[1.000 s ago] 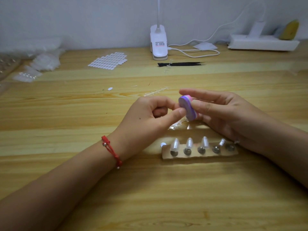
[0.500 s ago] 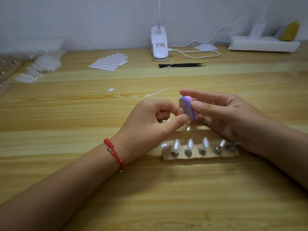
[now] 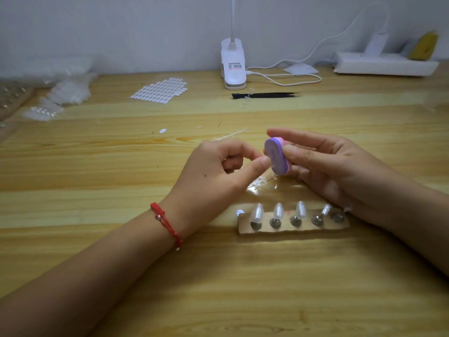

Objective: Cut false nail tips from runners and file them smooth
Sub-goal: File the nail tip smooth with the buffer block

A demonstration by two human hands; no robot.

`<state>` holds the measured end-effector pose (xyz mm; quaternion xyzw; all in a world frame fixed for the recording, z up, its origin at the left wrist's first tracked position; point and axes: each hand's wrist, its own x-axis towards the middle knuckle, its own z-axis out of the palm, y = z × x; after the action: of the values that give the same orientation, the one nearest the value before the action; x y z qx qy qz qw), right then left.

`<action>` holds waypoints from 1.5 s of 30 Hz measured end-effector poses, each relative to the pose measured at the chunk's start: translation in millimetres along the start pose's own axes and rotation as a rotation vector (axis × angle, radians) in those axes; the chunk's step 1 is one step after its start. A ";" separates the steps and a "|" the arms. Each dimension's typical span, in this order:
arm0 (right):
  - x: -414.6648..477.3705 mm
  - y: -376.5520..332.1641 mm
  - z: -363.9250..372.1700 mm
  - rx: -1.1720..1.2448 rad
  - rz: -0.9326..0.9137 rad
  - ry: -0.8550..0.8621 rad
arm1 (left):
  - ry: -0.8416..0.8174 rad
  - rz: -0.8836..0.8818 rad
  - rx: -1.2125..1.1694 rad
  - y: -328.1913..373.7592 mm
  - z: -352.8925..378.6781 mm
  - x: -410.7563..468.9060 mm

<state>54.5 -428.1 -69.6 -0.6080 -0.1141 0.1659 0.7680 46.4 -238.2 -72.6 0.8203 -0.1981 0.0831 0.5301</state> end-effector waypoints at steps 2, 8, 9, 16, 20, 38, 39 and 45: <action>0.2 0.1 -0.7 0.012 -0.004 0.013 | 0.018 0.014 -0.001 0.2 0.7 -0.5; 0.8 1.2 -1.0 0.008 -0.007 0.013 | -0.022 -0.015 -0.001 -1.1 0.4 0.1; 0.9 1.6 -1.5 0.012 -0.011 0.021 | -0.029 -0.014 -0.001 -0.9 0.6 0.0; 1.2 1.3 -2.7 -0.010 -0.001 0.007 | 0.016 -0.030 -0.028 -1.1 0.0 0.7; 1.1 1.7 -2.9 -0.022 0.000 0.011 | 0.068 -0.031 -0.052 -0.9 -0.2 0.6; 1.6 0.6 -0.8 -0.015 -0.006 -0.008 | 0.083 -0.024 0.002 -2.9 -1.1 1.3; 1.5 0.6 -0.4 -0.007 -0.007 -0.013 | 0.053 0.001 0.058 -3.2 -0.4 0.3; 3.5 -2.7 -2.4 0.205 0.008 0.045 | 0.005 0.084 0.129 -0.7 3.7 -3.9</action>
<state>58.9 -429.4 -67.6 -0.5302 -0.0767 0.1662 0.8279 42.9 -240.4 -76.1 0.8436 -0.2254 0.1199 0.4724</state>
